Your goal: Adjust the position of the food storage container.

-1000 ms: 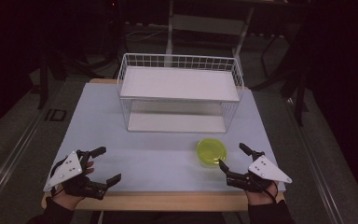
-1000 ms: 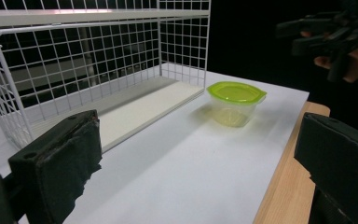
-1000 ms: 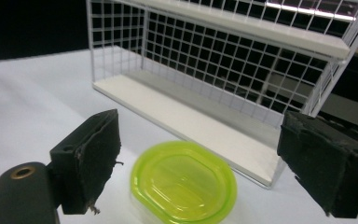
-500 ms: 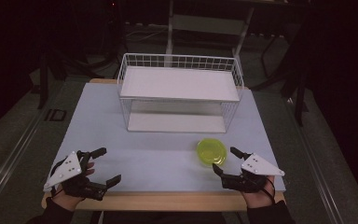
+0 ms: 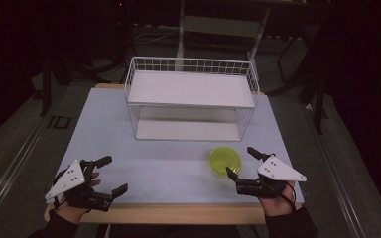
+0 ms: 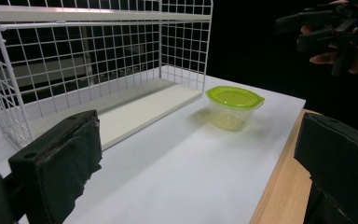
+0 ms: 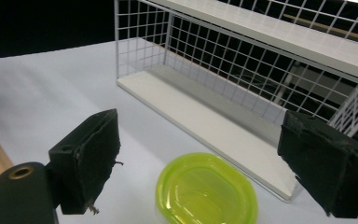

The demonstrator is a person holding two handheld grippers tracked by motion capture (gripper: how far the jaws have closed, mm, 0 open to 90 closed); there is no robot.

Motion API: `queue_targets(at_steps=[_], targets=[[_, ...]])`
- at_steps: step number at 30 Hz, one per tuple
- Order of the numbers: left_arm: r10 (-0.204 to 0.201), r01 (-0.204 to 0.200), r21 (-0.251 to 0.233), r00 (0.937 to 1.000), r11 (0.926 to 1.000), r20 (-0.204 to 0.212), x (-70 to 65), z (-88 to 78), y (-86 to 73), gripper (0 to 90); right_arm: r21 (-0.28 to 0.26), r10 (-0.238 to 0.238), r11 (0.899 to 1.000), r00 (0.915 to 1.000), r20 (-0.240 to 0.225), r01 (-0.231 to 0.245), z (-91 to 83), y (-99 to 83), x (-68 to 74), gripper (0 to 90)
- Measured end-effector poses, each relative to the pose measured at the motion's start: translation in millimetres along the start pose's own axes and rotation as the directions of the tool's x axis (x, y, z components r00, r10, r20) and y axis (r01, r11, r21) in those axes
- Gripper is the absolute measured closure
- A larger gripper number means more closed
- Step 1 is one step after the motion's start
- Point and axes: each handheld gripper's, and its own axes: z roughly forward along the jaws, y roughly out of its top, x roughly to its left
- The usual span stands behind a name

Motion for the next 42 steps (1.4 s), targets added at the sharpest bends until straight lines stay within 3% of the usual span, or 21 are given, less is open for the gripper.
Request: queue_targets(at_steps=[2,5,7,11,16,21,23,24,25,26,28,31,37,42], targets=[[0.004,-0.004,0.004,1.0,1.0,-0.001,-0.1,0.3,-0.2,1.3,0.017,0.023,1.0,0.9997,-0.009,-0.023,1.0,2.1,-3.9,12.2],[0.007,-0.007,0.006,1.0,1.0,0.002,-0.2,0.3,-0.2,1.3,0.033,0.006,0.999,1.0,-0.001,-0.006,4.5,5.8,-7.5,10.4],[0.005,-0.005,0.008,1.0,1.0,0.004,-0.1,0.5,-0.4,1.3,0.032,0.036,0.999,0.999,-0.025,-0.035,5.7,8.0,-11.9,10.4],[-0.001,0.0,0.006,1.0,1.0,0.006,0.4,0.6,-0.5,1.3,0.027,0.029,0.999,0.9996,-0.004,-0.029,8.0,10.7,-19.2,10.5],[-0.004,0.004,0.002,1.0,1.0,0.005,0.5,0.3,-0.5,1.3,0.058,0.011,0.998,0.9994,0.032,-0.013,13.7,11.4,-30.7,17.7],[-0.003,0.003,0.003,1.0,1.0,0.005,0.4,0.7,-0.6,1.3,0.078,0.023,0.997,0.9986,0.048,-0.026,17.8,9.6,-40.9,30.2],[-0.004,0.004,0.003,1.0,1.0,0.005,0.5,0.7,-0.6,1.3,0.091,0.03,0.995,0.998,0.056,-0.035,20.4,6.3,-47.2,41.3],[-0.004,0.004,0.003,1.0,1.0,0.005,0.5,0.7,-0.6,1.3,0.091,0.03,0.995,0.998,0.056,-0.035,20.4,6.3,-47.2,41.3],[-0.004,0.004,0.003,1.0,1.0,0.006,0.6,0.5,-0.6,1.3,0.106,0.029,0.994,0.9978,0.059,-0.035,22.4,2.8,-50.0,50.2],[-0.004,0.004,0.003,1.0,1.0,0.006,0.6,0.5,-0.6,1.3,0.106,0.029,0.994,0.9978,0.059,-0.035,22.4,2.8,-50.0,50.2],[-0.003,0.003,0.002,1.0,1.0,0.007,0.5,0.4,-0.6,1.3,0.141,0.02,0.99,0.9975,0.067,-0.03,25.7,-3.5,-53.3,65.4],[-0.004,0.003,0.004,1.0,1.0,0.006,0.5,0.7,-0.7,1.3,0.173,0.026,0.984,0.9978,0.061,-0.037,28.7,-10.9,-57.6,77.1],[-0.003,0.003,0.005,1.0,1.0,0.005,0.5,0.8,-0.7,1.3,0.252,0.039,0.966,0.9979,0.052,-0.051,38.0,-28.7,-62.6,89.3],[0.0,0.0,0.007,1.0,1.0,0.004,0.4,0.9,-0.7,1.3,0.299,0.053,0.952,0.9971,0.056,-0.067,44.8,-46.2,-66.0,90.0]])
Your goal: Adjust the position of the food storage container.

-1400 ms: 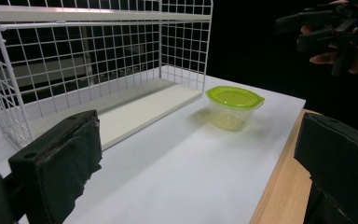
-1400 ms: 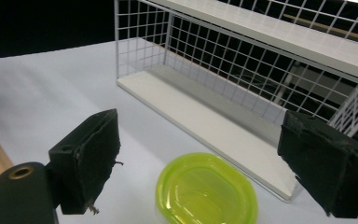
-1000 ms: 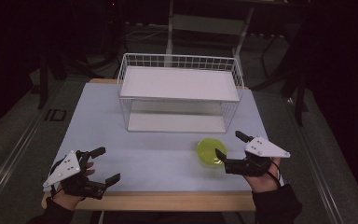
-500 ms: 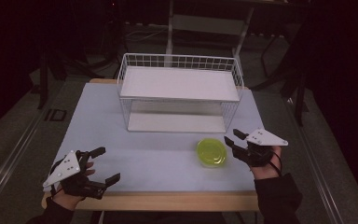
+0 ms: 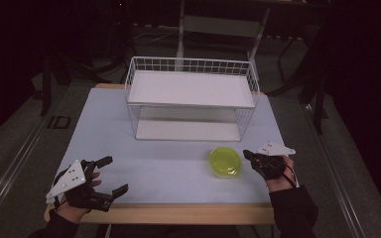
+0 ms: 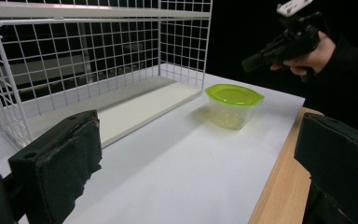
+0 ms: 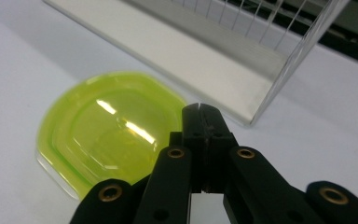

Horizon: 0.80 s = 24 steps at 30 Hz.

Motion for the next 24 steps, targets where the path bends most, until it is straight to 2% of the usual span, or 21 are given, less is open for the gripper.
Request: queue_targets(at_steps=[5,8,15,17,24], targets=[[0.0,0.0,0.001,1.0,1.0,0.001,0.0,0.1,0.0,1.3,0.026,0.024,0.999,0.9996,0.012,-0.024,6.0,-8.9,-4.1,90.0],[0.002,-0.002,0.001,1.0,1.0,0.003,-0.2,0.3,0.0,1.3,0.055,0.061,0.997,0.9979,0.022,-0.062,12.2,-18.0,-11.8,90.0],[0.005,-0.005,0.002,1.0,1.0,0.004,-0.5,0.2,0.2,1.3,0.078,0.089,0.993,0.9959,0.014,-0.09,19.6,-25.0,-16.4,90.0],[0.005,-0.005,0.003,1.0,1.0,0.005,-0.6,0.4,0.2,1.3,0.101,0.104,0.989,0.9945,0.0,-0.104,24.7,-28.1,-16.0,90.0],[0.006,-0.006,0.004,1.0,1.0,0.005,-0.8,0.7,0.1,1.3,0.172,0.077,0.983,0.9962,-0.042,-0.068,40.8,-32.9,-4.4,90.0]])
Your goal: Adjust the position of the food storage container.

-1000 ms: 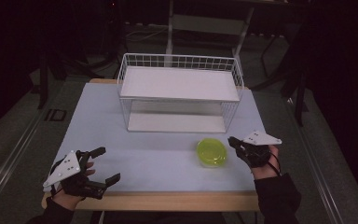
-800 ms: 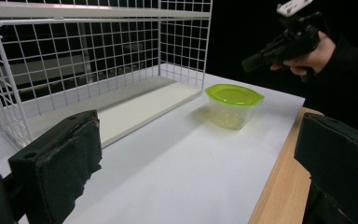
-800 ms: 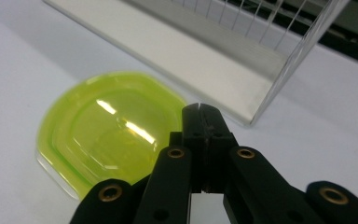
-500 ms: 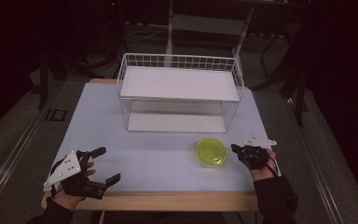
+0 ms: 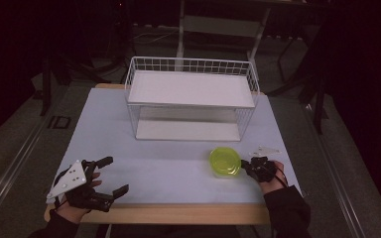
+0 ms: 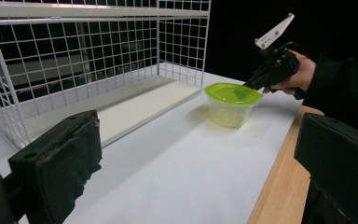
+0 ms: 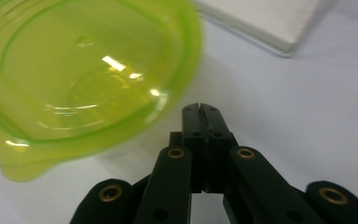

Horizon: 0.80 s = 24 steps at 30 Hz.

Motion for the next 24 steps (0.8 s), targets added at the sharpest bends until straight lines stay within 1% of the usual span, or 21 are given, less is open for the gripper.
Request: queue_targets(at_steps=[1,4,5,9,11,14,15,16,19,21,23,24], targets=[[0.001,-0.001,0.0,1.0,1.0,-0.001,0.0,0.0,0.0,1.3,0.007,-0.008,1.0,0.9999,-0.009,0.008,1.9,0.4,2.0,90.0],[0.0,0.0,0.001,1.0,1.0,0.0,0.2,0.0,-0.1,1.3,0.017,-0.007,1.0,0.9997,-0.021,0.008,5.1,0.9,6.0,90.0],[0.0,0.0,0.001,1.0,1.0,0.0,0.2,0.1,-0.1,1.3,0.028,-0.015,0.999,0.999,-0.042,0.016,8.6,1.5,10.5,90.0],[0.002,-0.002,0.002,1.0,1.0,-0.001,-0.2,0.1,0.0,1.3,0.049,-0.028,0.998,0.9966,-0.077,0.032,13.7,1.7,19.4,90.0],[0.001,-0.001,0.002,1.0,1.0,0.0,-0.3,0.2,-0.1,1.3,0.059,-0.038,0.997,0.9959,-0.082,0.043,15.0,2.3,23.8,90.0],[0.001,-0.001,0.002,1.0,1.0,-0.001,-0.2,0.2,-0.1,1.3,0.062,-0.049,0.997,0.9931,-0.107,0.055,15.0,3.8,31.1,90.0],[0.001,-0.001,0.002,1.0,1.0,-0.001,-0.2,0.2,-0.1,1.3,0.062,-0.049,0.997,0.9931,-0.107,0.055,15.0,3.8,31.1,90.0],[0.0,0.0,0.002,1.0,1.0,-0.001,-0.2,0.4,-0.1,1.3,0.058,-0.069,0.995,0.9887,-0.133,0.077,15.3,5.3,38.9,90.0],[0.001,-0.001,0.003,1.0,1.0,-0.002,-0.5,0.6,-0.2,1.3,0.05,-0.092,0.994,0.9818,-0.166,0.102,17.0,8.3,48.9,90.0],[0.002,-0.002,0.003,1.0,1.0,-0.003,-0.6,0.5,-0.2,1.3,0.046,-0.111,0.992,0.9779,-0.177,0.121,17.7,11.2,56.3,90.0],[0.002,-0.002,0.003,1.0,1.0,-0.004,-0.4,0.4,-0.1,1.3,0.036,-0.125,0.99,0.9706,-0.206,0.135,19.5,14.5,63.3,89.9],[0.002,-0.002,0.004,1.0,1.0,-0.005,-0.4,0.4,-0.2,1.3,0.035,-0.145,0.987,0.9688,-0.201,0.155,20.1,15.7,66.7,89.9]])
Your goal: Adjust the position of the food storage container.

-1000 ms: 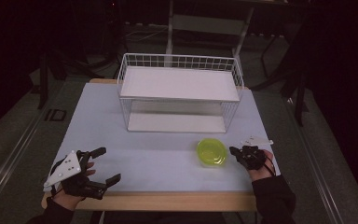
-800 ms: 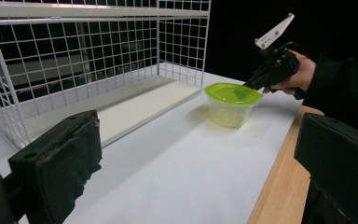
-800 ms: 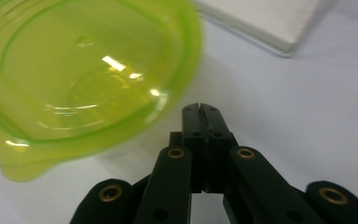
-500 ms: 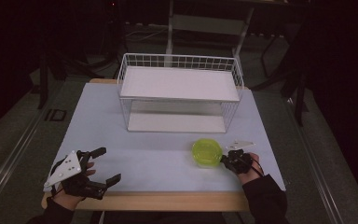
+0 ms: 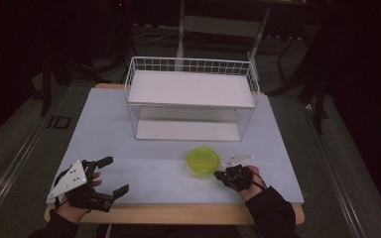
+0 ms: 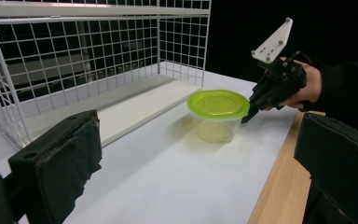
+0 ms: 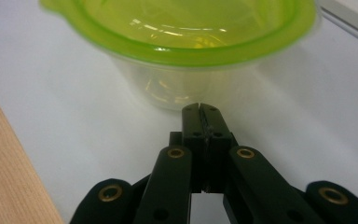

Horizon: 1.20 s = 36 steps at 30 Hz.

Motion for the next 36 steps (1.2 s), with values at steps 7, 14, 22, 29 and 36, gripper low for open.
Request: queue_targets(at_steps=[7,14,22,29,36], targets=[[0.0,0.0,0.0,1.0,1.0,0.002,0.4,-0.2,-0.1,1.3,-0.001,0.016,1.0,0.9984,0.054,-0.016,-3.6,-1.7,-10.0,89.9],[0.002,-0.002,0.003,1.0,1.0,0.002,0.3,0.8,-0.3,1.3,0.005,0.042,0.999,0.9955,0.085,-0.043,9.5,8.1,-24.8,89.9],[0.001,-0.001,0.001,1.0,1.0,0.004,0.5,0.2,-0.2,1.3,0.012,0.043,0.999,0.9981,0.044,-0.044,17.3,14.7,-12.7,89.9],[0.004,-0.004,0.004,1.0,1.0,0.003,0.2,0.1,0.1,1.3,0.007,0.015,1.0,0.9997,-0.019,-0.015,16.0,16.1,7.8,89.9],[0.007,-0.007,0.007,1.0,0.9999,0.005,0.0,0.7,-0.1,1.3,0.009,-0.014,1.0,0.9987,-0.049,0.015,22.6,21.9,22.2,89.8]])
